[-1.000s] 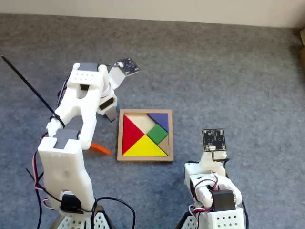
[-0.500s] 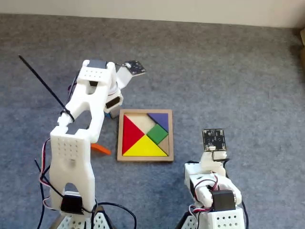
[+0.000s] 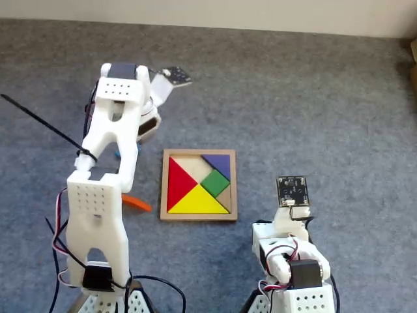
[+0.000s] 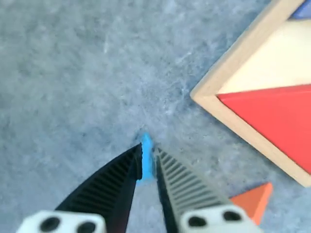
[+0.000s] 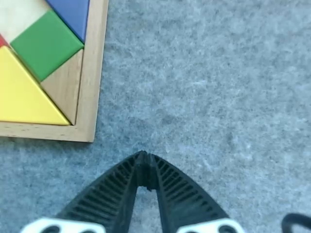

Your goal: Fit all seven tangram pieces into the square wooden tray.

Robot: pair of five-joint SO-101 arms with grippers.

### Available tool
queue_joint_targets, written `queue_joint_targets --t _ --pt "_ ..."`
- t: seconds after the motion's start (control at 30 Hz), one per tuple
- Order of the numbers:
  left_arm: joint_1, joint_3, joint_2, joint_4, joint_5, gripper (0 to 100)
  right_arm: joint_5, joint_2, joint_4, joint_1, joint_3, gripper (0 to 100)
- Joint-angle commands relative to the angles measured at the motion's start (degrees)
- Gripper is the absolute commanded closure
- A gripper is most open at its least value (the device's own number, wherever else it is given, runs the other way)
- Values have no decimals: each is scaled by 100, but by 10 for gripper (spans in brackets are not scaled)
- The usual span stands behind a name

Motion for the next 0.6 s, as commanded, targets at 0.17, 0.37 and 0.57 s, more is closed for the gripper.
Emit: queue_joint_targets --t 0.17,0.37,0.57 --pt "-576 -356 -57 202 -18 776 -9 -101 -163 75 848 992" --pt "-936 -321 4 202 -897 772 -9 -101 -163 75 848 992" --pt "-927 -295 13 202 -1037 772 -9 -101 -163 75 848 992"
